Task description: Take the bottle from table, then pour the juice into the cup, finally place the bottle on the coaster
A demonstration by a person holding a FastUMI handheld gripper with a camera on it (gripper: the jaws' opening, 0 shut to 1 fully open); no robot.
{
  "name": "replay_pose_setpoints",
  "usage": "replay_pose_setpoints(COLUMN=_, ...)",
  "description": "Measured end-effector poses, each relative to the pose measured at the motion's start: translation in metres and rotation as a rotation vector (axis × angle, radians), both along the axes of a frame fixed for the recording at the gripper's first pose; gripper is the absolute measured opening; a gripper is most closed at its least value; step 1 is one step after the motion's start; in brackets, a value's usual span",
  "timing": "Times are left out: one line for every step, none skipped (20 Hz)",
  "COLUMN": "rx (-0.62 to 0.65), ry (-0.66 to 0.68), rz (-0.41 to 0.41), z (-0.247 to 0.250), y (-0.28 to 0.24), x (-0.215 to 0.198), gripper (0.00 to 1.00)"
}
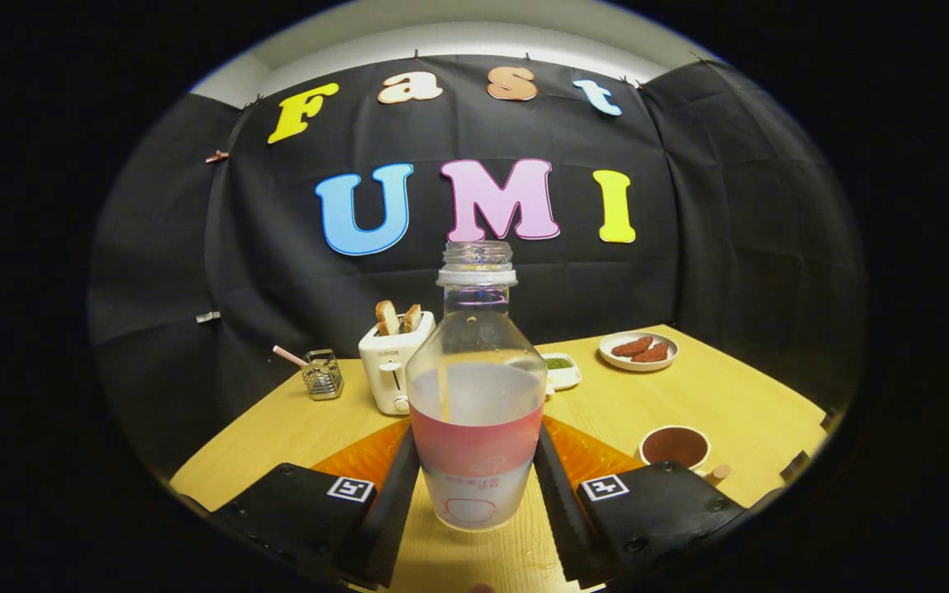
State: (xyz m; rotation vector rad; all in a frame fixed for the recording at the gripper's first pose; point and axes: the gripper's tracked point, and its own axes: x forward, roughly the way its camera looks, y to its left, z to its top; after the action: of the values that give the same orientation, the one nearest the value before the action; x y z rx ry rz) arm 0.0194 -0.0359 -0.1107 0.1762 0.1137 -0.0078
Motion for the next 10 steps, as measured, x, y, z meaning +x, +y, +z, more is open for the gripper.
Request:
replay_pose_setpoints(rx=0.028, ry=0.005, rz=0.009, z=0.001, y=-0.002, x=-0.001, gripper=0.76)
replay_pose_setpoints(rx=0.055, ry=0.008, rz=0.015, z=0.002, y=-0.006, x=-0.002, gripper=0.76)
replay_pose_setpoints(rx=0.084, ry=0.015, rz=0.016, z=0.001, y=-0.011, x=-0.001, gripper=0.76)
replay_pose_setpoints(rx=0.112, ry=0.023, rz=0.014, z=-0.001, y=-0.015, x=-0.001, gripper=0.76)
replay_pose_setpoints(rx=0.141, ry=0.031, rz=0.012, z=-0.004, y=-0.019, x=-0.002, gripper=0.76)
replay_pose_setpoints(rx=0.169, ry=0.036, rz=0.013, z=-0.005, y=-0.021, x=-0.002, gripper=0.76)
replay_pose_setpoints(rx=0.195, ry=0.043, rz=0.015, z=-0.007, y=-0.024, x=0.0, gripper=0.76)
replay_pose_setpoints(rx=0.221, ry=0.052, rz=0.017, z=-0.01, y=-0.026, x=0.0, gripper=0.76)
replay_pose_setpoints(rx=0.248, ry=0.067, rz=0.014, z=-0.015, y=-0.028, x=-0.001, gripper=0.76)
replay_pose_setpoints(rx=0.28, ry=0.08, rz=0.016, z=-0.019, y=-0.03, x=0.0, gripper=0.76)
